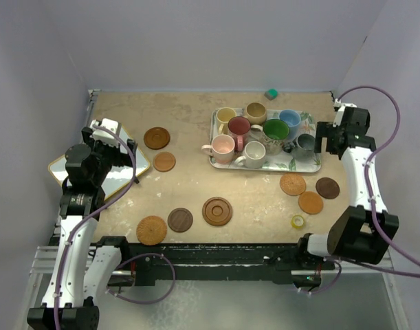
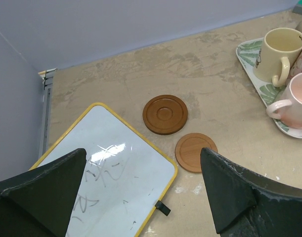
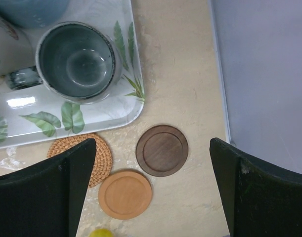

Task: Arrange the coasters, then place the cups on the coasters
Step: Move the tray to the center of the board.

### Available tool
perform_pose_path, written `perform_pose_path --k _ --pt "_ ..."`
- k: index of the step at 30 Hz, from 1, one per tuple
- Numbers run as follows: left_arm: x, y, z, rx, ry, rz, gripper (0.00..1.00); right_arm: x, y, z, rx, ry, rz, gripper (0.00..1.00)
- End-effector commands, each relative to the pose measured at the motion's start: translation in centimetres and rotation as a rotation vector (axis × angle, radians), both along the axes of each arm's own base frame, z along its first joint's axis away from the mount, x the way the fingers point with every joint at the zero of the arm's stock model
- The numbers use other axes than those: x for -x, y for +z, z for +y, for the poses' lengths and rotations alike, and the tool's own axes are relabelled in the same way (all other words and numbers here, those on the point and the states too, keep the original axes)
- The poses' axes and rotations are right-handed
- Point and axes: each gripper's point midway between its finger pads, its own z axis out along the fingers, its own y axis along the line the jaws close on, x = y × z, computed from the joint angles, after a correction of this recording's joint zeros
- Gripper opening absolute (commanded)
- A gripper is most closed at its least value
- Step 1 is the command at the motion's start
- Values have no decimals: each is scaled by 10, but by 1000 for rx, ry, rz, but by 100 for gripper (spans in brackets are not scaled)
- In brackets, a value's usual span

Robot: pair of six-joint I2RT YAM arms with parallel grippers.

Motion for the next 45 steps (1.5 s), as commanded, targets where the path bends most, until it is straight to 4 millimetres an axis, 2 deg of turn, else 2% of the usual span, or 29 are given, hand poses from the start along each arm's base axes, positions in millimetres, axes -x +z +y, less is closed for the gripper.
perform_pose_path --k 1,4,9,16,29,45 --pt "-1 5 -7 -2 -49 -20 93 -9 -1 -21 41 -45 20 99" --pt "-1 2 -9 -4 -64 -11 93 -14 -20 -30 45 -40 73 100" --pt "-1 -2 -11 -5 -74 3 93 -22 -54 -34 29 16 171 99" --pt "-3 -7 -13 -7 -88 18 94 -38 -94 -29 -17 113 245 89" --pt "-6 -13 -15 -6 -100 38 93 -67 -128 -32 -49 183 279 56" --pt "-7 -14 -17 -8 -114 41 93 -73 -150 -26 -185 204 314 44"
